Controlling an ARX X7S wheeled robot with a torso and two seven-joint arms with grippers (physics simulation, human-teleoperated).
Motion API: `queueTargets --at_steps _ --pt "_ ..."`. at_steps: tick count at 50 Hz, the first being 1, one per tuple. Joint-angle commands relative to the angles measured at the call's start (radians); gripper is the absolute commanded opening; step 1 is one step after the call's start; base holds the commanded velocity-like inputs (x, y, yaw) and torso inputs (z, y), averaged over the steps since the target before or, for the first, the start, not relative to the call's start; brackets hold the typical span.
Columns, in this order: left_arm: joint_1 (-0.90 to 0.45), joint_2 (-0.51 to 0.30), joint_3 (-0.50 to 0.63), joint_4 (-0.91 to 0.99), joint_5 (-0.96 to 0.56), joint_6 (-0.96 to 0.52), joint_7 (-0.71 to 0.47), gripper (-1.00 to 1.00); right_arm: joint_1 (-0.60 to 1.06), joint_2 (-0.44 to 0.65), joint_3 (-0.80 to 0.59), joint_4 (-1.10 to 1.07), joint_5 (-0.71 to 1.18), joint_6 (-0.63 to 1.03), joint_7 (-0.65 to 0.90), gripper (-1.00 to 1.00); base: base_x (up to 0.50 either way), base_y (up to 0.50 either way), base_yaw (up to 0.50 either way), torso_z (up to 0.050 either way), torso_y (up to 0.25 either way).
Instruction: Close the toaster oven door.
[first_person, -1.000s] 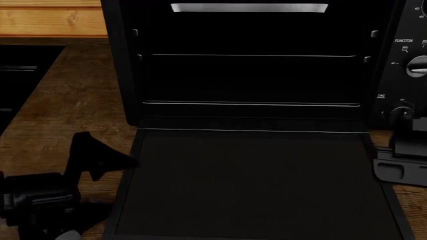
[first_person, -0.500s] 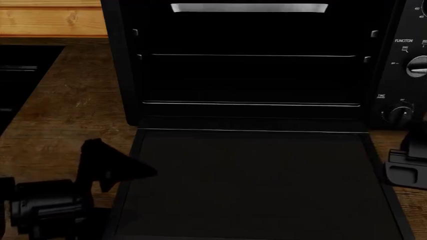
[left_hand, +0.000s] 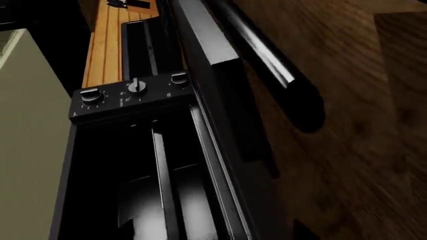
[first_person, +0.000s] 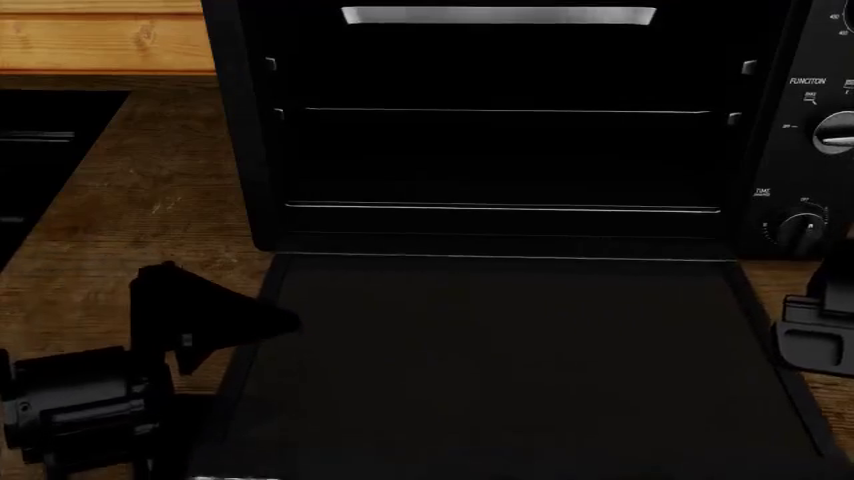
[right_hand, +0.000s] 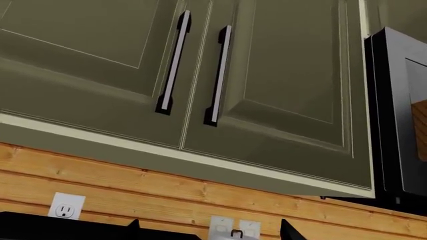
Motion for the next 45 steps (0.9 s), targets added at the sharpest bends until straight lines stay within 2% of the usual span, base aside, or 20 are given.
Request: queueTargets --at_steps 1,14,28,45 --pt "-0.028 0.005 -0.057 0.036 -0.096 -0.023 -0.040 1.00 -0.062 0.003 0.085 0.000 0.016 0.004 -0.004 1.00 0.00 0.00 0.00 0.000 0.000" --pt "-0.041 0.014 -0.054 0.019 -0.114 -0.029 -0.040 1.00 -0.196 0.003 0.324 -0.001 0.071 0.031 -0.019 1.00 0.00 0.00 0.00 0.000 0.001" --pt "-0.028 0.021 -0.078 0.057 -0.202 -0.097 -0.012 1.00 -0.465 -0.001 0.556 -0.001 0.047 -0.009 -0.022 1.00 0.00 0.00 0.00 0.000 0.001" --pt "0.002 0.035 -0.124 0.131 -0.307 -0.219 0.009 1.00 -0.500 0.001 0.619 -0.001 0.064 -0.001 -0.026 1.00 0.00 0.00 0.00 0.001 0.001"
